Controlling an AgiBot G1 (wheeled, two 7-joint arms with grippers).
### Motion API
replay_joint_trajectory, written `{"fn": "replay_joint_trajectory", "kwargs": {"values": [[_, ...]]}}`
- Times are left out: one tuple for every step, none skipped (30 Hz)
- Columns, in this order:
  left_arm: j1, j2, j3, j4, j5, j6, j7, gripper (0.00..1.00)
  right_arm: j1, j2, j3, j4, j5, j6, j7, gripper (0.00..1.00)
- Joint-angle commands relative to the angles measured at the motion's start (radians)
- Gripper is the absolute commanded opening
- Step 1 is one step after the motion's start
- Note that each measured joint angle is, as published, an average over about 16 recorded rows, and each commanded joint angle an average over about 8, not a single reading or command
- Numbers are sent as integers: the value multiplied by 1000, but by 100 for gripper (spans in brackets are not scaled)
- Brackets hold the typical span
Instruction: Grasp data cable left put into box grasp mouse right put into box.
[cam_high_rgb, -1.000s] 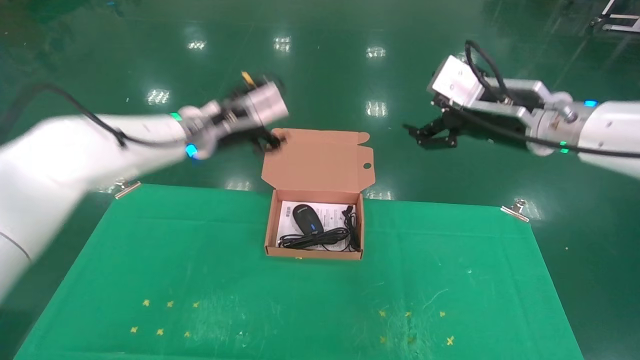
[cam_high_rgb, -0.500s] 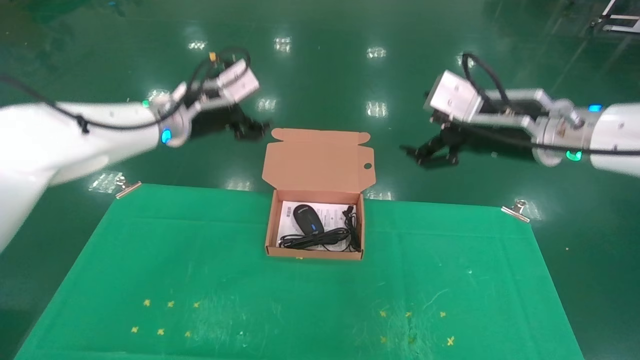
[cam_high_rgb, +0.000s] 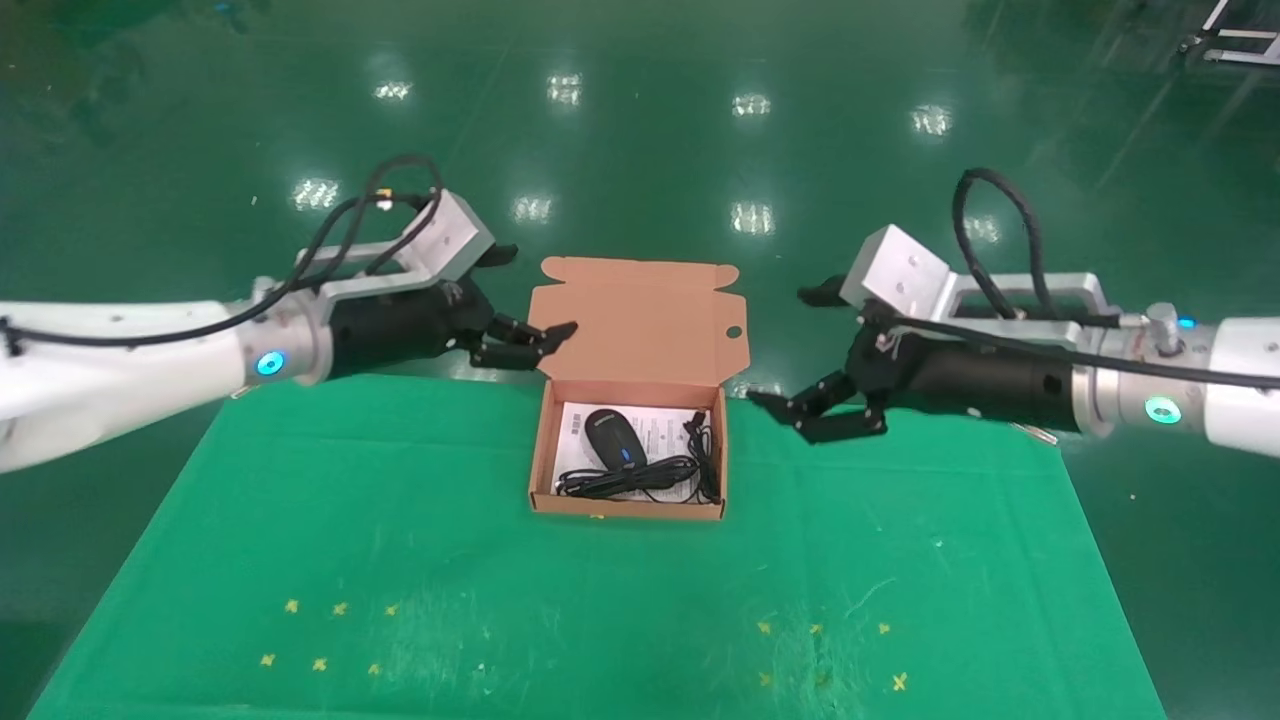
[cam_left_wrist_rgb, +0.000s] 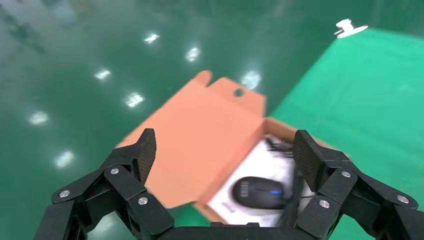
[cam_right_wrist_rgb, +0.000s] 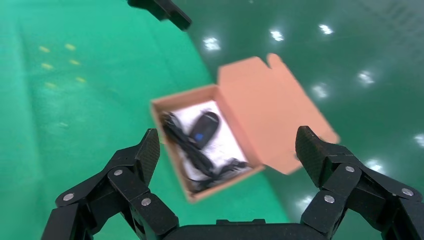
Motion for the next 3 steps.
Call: {"fn": "replay_joint_trajectory", "kwargs": {"values": [[40, -40, -38, -47, -54, 61, -6, 100, -47, 10, 60, 9, 45, -56, -12, 100], [45, -46, -43, -54, -61, 70, -7, 100, -53, 11, 68, 10, 52, -64, -14, 100], [51, -52, -48, -60, -68, 78, -8, 100, -60, 12, 77, 11, 58, -72, -16, 100]]}}
